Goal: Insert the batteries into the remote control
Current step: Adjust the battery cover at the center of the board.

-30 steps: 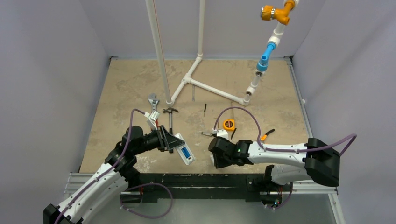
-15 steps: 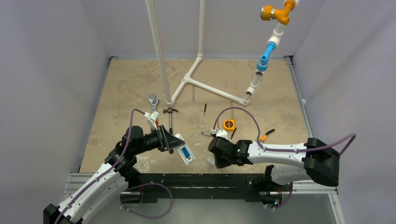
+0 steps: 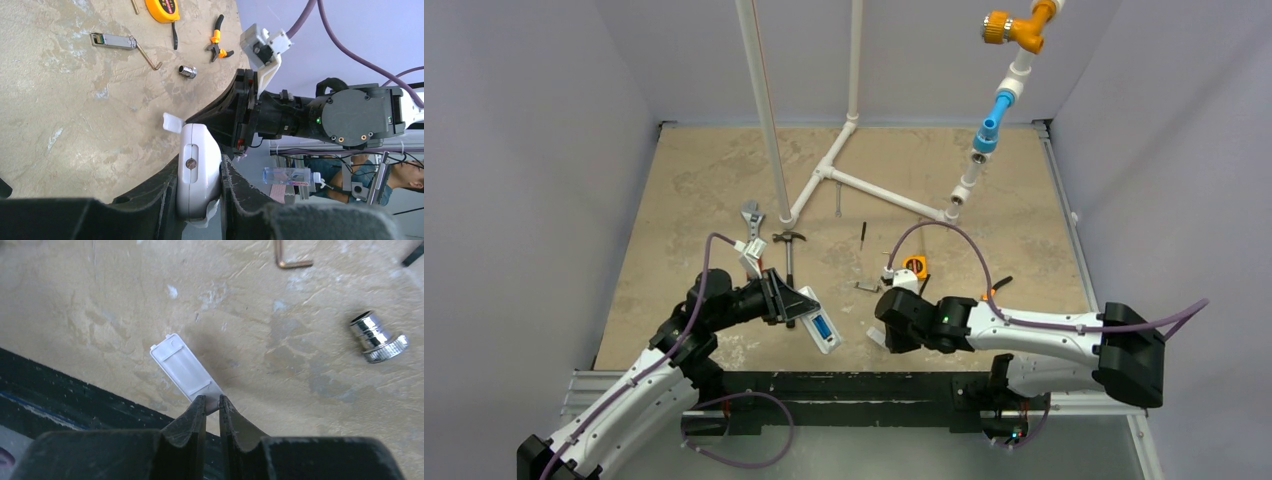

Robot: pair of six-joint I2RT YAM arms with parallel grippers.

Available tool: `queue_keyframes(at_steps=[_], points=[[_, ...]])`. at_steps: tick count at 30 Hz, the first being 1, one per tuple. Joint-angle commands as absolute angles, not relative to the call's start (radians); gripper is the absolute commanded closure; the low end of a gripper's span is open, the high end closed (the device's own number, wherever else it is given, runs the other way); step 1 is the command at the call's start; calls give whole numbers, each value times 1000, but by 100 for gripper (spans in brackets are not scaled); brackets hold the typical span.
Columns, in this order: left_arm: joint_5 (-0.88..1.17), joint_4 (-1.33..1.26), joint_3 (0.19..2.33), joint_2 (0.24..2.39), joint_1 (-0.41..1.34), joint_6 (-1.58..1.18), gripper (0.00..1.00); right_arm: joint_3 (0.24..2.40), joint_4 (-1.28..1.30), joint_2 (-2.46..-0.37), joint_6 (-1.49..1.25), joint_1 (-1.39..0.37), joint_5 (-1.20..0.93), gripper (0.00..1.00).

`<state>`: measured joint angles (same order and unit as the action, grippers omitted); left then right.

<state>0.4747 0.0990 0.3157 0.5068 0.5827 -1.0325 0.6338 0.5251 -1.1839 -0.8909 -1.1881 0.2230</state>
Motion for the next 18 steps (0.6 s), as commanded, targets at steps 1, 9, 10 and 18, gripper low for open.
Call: queue_keyframes(at_steps=[1, 9, 10, 18], points=[[482, 64, 330, 511, 578, -1025, 100, 703, 592, -1167, -924, -1143, 337, 89], [472, 94, 331, 487, 577, -1019, 100, 729, 610, -1191, -915, -996, 393, 89], [470, 95, 329, 485, 578, -1020, 100, 734, 606, -1201, -913, -989, 399, 89], [469, 108, 335, 479, 577, -1016, 100, 741, 547, -1290, -931, -951, 388, 89]])
